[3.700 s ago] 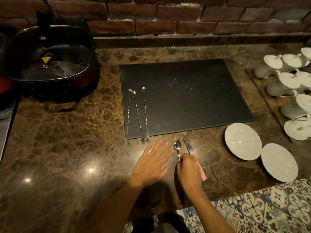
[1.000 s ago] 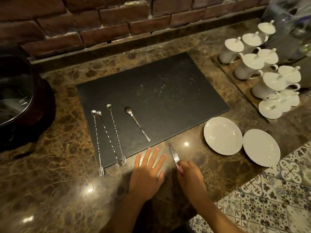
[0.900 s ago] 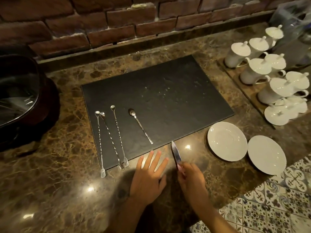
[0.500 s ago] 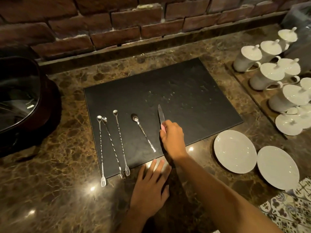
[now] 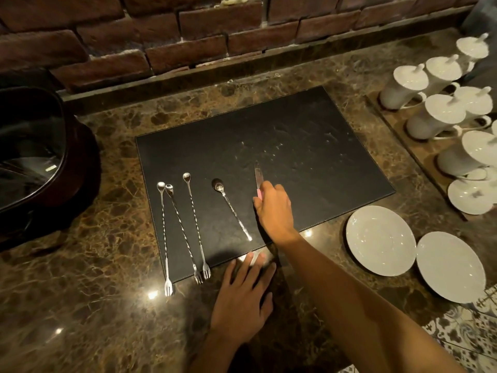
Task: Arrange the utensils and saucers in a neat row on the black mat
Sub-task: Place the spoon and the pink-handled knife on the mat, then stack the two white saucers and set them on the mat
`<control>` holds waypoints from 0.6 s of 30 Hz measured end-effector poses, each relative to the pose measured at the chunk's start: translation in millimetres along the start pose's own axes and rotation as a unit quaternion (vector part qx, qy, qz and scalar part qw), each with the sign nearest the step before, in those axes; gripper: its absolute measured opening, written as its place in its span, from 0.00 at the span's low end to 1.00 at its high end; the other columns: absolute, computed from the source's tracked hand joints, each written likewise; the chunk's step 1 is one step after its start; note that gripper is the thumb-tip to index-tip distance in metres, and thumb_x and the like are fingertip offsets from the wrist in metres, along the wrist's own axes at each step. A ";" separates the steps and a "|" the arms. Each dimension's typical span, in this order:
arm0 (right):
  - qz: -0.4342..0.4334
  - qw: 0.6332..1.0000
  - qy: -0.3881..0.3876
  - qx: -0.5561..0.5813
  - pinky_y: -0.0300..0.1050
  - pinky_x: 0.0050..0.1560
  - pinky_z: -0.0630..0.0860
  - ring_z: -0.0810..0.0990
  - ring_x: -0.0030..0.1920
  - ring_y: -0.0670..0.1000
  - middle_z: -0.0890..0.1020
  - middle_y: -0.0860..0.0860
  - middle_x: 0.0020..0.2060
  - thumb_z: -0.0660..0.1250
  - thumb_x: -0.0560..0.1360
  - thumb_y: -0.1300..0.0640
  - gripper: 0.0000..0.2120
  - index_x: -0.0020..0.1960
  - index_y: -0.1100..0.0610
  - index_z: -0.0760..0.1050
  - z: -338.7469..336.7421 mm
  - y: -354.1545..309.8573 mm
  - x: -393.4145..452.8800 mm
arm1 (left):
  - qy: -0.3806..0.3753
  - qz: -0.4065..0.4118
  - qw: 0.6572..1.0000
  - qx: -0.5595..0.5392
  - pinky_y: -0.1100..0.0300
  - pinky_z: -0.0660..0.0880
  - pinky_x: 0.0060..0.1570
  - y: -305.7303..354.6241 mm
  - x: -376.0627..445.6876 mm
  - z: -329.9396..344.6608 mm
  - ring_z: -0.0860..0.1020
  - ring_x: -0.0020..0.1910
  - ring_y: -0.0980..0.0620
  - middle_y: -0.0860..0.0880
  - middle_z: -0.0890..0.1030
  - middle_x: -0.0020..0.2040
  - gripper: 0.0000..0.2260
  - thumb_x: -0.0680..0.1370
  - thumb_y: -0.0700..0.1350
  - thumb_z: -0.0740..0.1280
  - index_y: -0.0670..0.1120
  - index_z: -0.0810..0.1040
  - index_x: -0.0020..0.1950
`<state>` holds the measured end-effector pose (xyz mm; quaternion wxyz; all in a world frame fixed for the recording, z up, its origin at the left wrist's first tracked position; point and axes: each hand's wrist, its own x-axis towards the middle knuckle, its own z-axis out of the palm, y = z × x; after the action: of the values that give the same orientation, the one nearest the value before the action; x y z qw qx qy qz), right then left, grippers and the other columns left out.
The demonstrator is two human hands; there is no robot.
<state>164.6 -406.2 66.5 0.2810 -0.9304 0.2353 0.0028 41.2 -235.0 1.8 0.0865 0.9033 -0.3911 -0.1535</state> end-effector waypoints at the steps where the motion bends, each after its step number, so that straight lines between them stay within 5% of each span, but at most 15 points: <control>1: 0.002 1.000 0.003 0.008 0.51 0.51 0.76 0.78 0.51 0.59 0.77 0.60 0.53 0.63 0.80 0.55 0.12 0.61 0.60 0.74 -3.6 1.5 -3.0 | -0.006 -0.001 1.000 0.000 0.40 0.56 0.77 -0.7 0.2 0.7 0.66 0.80 0.44 0.49 0.69 0.80 0.28 0.82 0.59 0.59 0.56 0.64 0.82; 8: 0.063 0.994 0.052 0.070 0.38 0.51 0.67 0.74 0.50 0.47 0.77 0.53 0.58 0.61 0.82 0.53 0.13 0.63 0.55 0.74 -64.7 62.3 -55.9 | 0.015 -0.014 1.000 0.018 0.38 0.66 0.73 6.1 1.6 -6.5 0.70 0.77 0.42 0.46 0.73 0.78 0.26 0.78 0.54 0.62 0.53 0.73 0.76; 12: 0.134 0.979 0.124 0.095 0.40 0.55 0.72 0.78 0.50 0.49 0.82 0.54 0.55 0.61 0.81 0.57 0.10 0.59 0.56 0.78 -124.6 132.7 -87.0 | 0.010 -0.084 0.996 -0.018 0.36 0.76 0.65 46.4 11.8 -17.4 0.77 0.71 0.36 0.41 0.79 0.72 0.28 0.69 0.43 0.77 0.47 0.80 0.70; 15: 0.157 0.970 0.151 0.106 0.46 0.53 0.75 0.81 0.50 0.55 0.84 0.57 0.51 0.62 0.80 0.60 0.10 0.55 0.60 0.80 -164.3 192.6 -96.8 | 0.044 -0.039 0.997 -0.051 0.37 0.81 0.59 100.3 31.2 -18.1 0.82 0.64 0.34 0.36 0.82 0.65 0.28 0.62 0.34 0.81 0.40 0.84 0.62; 18: 0.186 0.961 0.170 0.112 0.49 0.42 0.71 0.80 0.43 0.60 0.83 0.60 0.41 0.62 0.76 0.65 0.07 0.45 0.64 0.79 -194.9 255.4 -99.3 | 0.045 -0.007 0.990 -0.131 0.49 0.78 0.67 169.1 57.1 -21.7 0.82 0.65 0.43 0.44 0.82 0.66 0.20 0.74 0.37 0.76 0.44 0.83 0.66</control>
<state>-60.7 -651.8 111.2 0.3335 -0.8196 0.4475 -0.1295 -29.2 -390.9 56.9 0.2205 0.8930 -0.3568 -0.1631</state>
